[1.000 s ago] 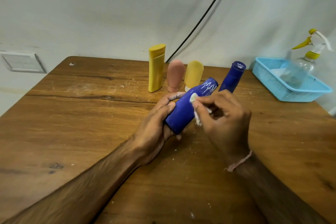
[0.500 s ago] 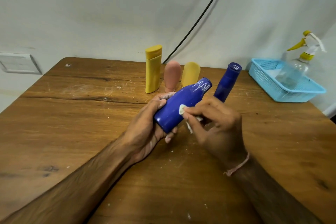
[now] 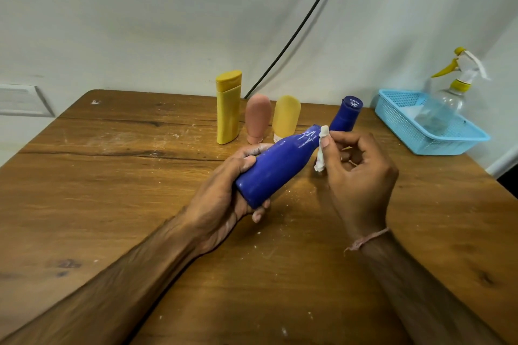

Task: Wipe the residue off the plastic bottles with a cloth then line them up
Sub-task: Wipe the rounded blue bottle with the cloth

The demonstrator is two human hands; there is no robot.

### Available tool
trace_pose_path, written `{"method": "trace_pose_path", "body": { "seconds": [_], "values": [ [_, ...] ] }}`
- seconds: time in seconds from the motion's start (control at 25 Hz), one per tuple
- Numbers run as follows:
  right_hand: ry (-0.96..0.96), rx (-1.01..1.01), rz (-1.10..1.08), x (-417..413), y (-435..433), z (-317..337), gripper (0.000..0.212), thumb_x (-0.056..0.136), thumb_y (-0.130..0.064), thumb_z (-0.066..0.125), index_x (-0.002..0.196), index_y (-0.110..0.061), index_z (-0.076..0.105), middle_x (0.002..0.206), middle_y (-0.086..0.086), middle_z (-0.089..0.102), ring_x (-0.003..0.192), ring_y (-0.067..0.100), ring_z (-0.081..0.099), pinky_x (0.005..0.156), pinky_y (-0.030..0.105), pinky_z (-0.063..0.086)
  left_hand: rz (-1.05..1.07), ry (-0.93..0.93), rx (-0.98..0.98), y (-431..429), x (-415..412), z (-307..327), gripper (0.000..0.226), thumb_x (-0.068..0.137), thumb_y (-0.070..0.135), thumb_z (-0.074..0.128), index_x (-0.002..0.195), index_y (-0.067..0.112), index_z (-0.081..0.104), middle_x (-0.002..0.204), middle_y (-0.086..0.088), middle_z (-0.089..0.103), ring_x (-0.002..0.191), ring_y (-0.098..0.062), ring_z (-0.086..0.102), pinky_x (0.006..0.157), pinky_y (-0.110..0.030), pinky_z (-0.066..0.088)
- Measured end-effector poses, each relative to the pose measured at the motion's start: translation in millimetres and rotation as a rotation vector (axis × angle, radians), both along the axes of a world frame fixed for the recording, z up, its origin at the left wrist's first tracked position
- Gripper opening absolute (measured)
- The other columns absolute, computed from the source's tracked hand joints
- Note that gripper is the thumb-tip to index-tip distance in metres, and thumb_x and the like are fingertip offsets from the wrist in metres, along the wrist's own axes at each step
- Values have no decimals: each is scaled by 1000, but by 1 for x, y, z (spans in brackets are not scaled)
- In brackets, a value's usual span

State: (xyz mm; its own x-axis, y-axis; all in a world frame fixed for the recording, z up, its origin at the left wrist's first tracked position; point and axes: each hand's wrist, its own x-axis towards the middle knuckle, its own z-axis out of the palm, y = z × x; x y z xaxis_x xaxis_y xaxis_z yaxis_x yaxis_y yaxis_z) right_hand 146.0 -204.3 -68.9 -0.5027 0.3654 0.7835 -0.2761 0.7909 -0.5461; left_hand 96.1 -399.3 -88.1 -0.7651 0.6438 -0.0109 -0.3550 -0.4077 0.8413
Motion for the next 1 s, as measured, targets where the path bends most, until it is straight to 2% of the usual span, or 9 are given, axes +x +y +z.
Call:
{"method": "trace_pose_path", "body": {
  "seconds": [0.16,0.2,0.28,0.36,0.44,0.52,0.68,0.88,1.0],
  "values": [
    [-8,281,128,2,-8,-3,14,88,-10,75,99,-2,72,95,8,69,87,4,60,76,9,50,-8,6,18,0,-1,-1,31,97,30,55,125,25,67,124,-25,65,70,-28,61,51,-31,54],
    [-10,302,131,2,-8,-2,15,88,-9,76,100,-1,73,96,9,70,88,4,59,78,7,48,-12,11,21,-1,-1,-1,31,98,30,55,126,25,67,124,-25,64,71,-28,61,52,-32,54],
    [-12,181,30,1,-3,1,17,90,-14,74,103,-2,71,98,10,69,88,5,60,74,5,47,-27,17,13,-1,-1,-1,34,98,28,55,130,24,64,131,-27,59,73,-29,60,54,-33,54],
    [-14,98,-8,1,1,2,18,93,-16,71,105,-3,70,100,10,68,87,7,61,72,10,51,-38,19,8,-1,-2,-1,35,99,27,53,133,23,62,133,-28,58,74,-28,60,55,-34,54],
    [-10,236,75,3,-5,0,17,91,-13,73,105,-2,72,99,10,68,87,8,62,75,14,54,-26,26,13,-2,0,1,31,101,26,52,129,24,65,126,-24,63,73,-28,60,56,-34,54],
    [-9,360,165,4,-11,-2,18,87,-9,76,104,-1,74,98,10,69,90,5,60,80,11,52,-8,22,12,-2,2,3,28,100,26,52,122,27,70,121,-21,65,72,-26,60,57,-33,53],
    [-7,120,7,2,-1,3,21,92,-14,72,110,-3,72,104,11,69,89,13,66,74,11,53,-23,33,-19,-3,1,4,36,95,28,56,130,27,64,135,-25,55,76,-24,61,62,-35,54],
    [-15,342,158,4,-15,-1,21,90,-11,74,109,-2,73,100,10,69,90,5,60,80,8,51,21,75,-20,-1,3,3,32,101,23,53,131,21,64,136,-20,55,75,-24,59,63,-36,52],
    [-15,126,2,2,-6,4,23,92,-13,71,114,-4,72,104,11,69,90,5,61,76,3,48,19,130,-63,0,5,4,37,95,26,55,131,24,66,136,-15,55,76,-22,57,65,-36,51]
  ]
}}
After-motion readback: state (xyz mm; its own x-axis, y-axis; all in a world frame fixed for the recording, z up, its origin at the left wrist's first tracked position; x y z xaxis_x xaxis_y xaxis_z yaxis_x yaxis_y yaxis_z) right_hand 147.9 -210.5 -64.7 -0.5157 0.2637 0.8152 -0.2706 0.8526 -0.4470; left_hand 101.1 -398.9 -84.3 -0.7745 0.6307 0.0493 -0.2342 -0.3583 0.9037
